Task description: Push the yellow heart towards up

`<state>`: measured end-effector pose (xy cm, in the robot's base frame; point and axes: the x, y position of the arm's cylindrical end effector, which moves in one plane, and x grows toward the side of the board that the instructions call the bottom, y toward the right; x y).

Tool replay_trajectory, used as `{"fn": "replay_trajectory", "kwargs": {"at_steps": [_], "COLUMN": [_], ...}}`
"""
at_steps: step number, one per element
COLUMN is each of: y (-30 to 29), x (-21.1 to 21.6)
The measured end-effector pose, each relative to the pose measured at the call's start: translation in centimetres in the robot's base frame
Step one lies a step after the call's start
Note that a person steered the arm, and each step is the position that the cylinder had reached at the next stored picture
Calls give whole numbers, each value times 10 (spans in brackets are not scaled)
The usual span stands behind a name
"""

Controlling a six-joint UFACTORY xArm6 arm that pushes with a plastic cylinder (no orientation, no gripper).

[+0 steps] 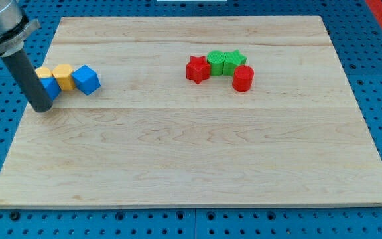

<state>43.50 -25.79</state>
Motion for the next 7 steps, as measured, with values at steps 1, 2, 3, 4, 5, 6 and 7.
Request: {"fn": "replay_trajectory", "kwargs": {"at_steps": [1,2,3,4,5,6,7], "y": [0,-5,-26,-43,-43,-43,-43], "x": [-18,-25,-25,-44,-72,-102,-129]}}
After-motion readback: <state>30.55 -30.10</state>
